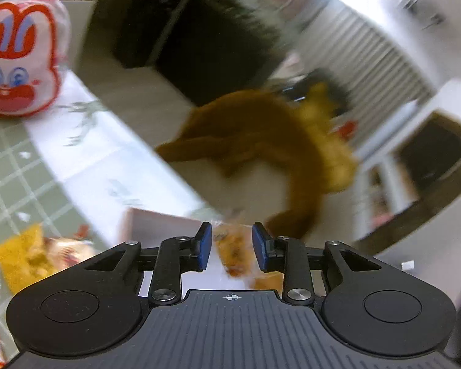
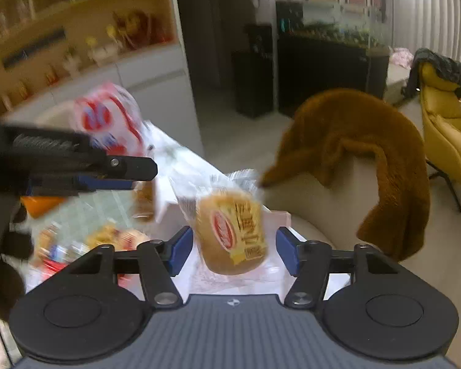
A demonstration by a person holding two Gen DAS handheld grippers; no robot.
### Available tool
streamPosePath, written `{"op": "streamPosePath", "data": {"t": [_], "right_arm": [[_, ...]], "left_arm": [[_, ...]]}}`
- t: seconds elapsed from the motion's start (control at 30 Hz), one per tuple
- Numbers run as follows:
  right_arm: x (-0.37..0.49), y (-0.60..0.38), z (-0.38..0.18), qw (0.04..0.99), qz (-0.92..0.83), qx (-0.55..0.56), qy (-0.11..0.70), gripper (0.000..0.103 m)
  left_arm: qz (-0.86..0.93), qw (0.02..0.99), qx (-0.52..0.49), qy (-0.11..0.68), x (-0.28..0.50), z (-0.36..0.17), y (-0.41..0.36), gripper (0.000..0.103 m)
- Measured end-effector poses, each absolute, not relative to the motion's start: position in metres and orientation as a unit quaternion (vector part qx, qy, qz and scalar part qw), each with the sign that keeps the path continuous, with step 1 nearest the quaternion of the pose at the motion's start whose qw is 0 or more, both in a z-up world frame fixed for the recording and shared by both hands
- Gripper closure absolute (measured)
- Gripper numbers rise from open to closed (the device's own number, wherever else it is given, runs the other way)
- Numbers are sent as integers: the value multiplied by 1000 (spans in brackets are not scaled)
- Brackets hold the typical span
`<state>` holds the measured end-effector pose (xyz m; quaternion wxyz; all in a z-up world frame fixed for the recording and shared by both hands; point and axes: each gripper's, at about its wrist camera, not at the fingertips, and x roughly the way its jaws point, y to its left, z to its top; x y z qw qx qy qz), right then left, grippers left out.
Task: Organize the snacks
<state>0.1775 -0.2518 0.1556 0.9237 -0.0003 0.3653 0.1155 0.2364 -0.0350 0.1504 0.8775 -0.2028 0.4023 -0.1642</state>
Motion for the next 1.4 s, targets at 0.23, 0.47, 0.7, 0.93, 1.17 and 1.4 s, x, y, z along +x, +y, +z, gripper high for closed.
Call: {"op": "streamPosePath", "data": {"t": [0.23,0.47,0.7,0.93,1.17,1.4], "right_arm": [[168,-275,114,905,131,12,404,37],[133,-266,90,895,138,1,423,37],[103,-249,81,885,141,10,443,35],[87,-228,93,888,154,-17,432,35],[73,-206,88,877,170,-37,449,35],[63,-188,87,872,181,-56,452,35]], "left_arm": [[-129,866,-213,433,235,99,-6,70],[86,910,-149,377,190,100,114,70],[217,863,-201,410,186,69,215,70],[192,854,-168,453,189,44,210,64],[149,851,-189,467,184,43,206,62],[101,865,-184,457,150,60,183,65]]}}
